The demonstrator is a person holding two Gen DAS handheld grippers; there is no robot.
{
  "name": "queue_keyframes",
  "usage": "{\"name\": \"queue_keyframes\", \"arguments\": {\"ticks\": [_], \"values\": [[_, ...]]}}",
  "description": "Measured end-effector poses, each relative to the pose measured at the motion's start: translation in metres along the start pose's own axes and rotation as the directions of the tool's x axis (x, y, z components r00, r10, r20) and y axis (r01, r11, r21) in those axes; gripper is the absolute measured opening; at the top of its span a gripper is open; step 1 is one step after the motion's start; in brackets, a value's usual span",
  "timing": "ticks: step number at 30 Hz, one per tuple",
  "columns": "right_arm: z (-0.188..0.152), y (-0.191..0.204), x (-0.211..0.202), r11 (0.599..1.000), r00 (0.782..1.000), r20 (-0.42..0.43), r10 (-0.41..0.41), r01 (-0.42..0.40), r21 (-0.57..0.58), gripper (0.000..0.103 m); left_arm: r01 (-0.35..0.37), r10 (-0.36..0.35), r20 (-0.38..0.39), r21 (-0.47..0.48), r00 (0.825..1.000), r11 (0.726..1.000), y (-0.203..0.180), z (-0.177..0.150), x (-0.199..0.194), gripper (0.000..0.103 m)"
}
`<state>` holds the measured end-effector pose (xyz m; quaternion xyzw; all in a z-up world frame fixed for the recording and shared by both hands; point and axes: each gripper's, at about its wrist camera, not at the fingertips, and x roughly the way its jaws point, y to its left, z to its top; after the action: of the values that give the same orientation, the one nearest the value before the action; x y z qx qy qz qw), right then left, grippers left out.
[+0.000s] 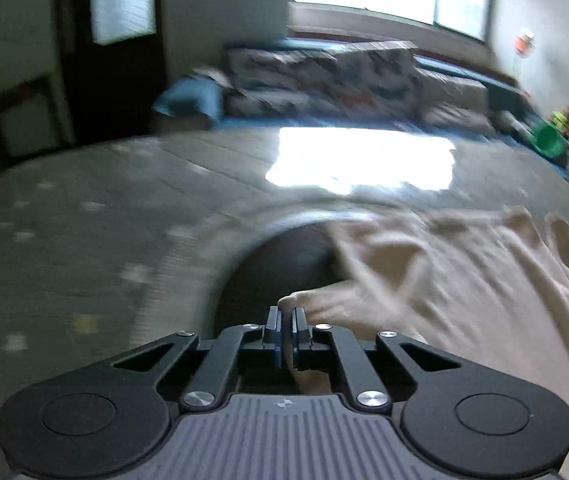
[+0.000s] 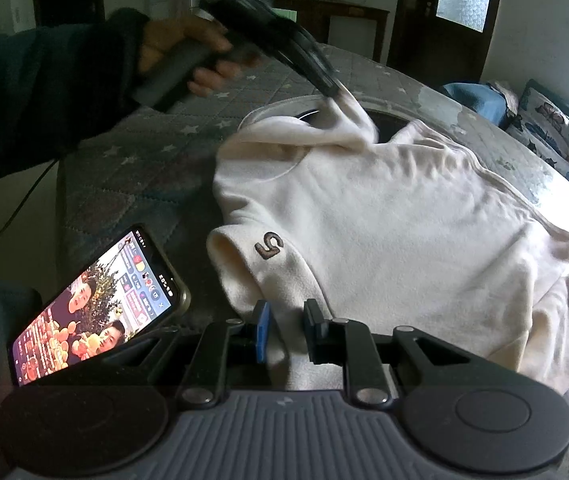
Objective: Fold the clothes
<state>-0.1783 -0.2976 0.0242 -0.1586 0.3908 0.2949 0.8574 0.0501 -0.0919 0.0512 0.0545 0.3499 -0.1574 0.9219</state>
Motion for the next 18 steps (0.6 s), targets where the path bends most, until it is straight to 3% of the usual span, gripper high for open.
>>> {"name": "queue_keyframes", "arguments": {"ticks": [6,12,18], "values": [[0.003,-0.001,-0.004,1.000,1.000,0.009,0.003,-0.003,0.006,0.019,-0.163,0.174,0.072,-0.134,0.982,0.977,0.066,-0.008,-0.051,0.005],[0.012,-0.005,-0.011,1.000,0.999,0.028,0.017,-0.018,0.023,0.019,-0.272,0.270,-0.028,-0.139,0.962,0.952,0.103,-0.044,-0.061,0.005],[0.028,-0.008,-0.014,0.999,0.997,0.064,0.038,-0.040,0.036,0.019,-0.292,0.284,-0.069,-0.165,0.956,0.942,0.116,-0.075,-0.071,0.005]]}}
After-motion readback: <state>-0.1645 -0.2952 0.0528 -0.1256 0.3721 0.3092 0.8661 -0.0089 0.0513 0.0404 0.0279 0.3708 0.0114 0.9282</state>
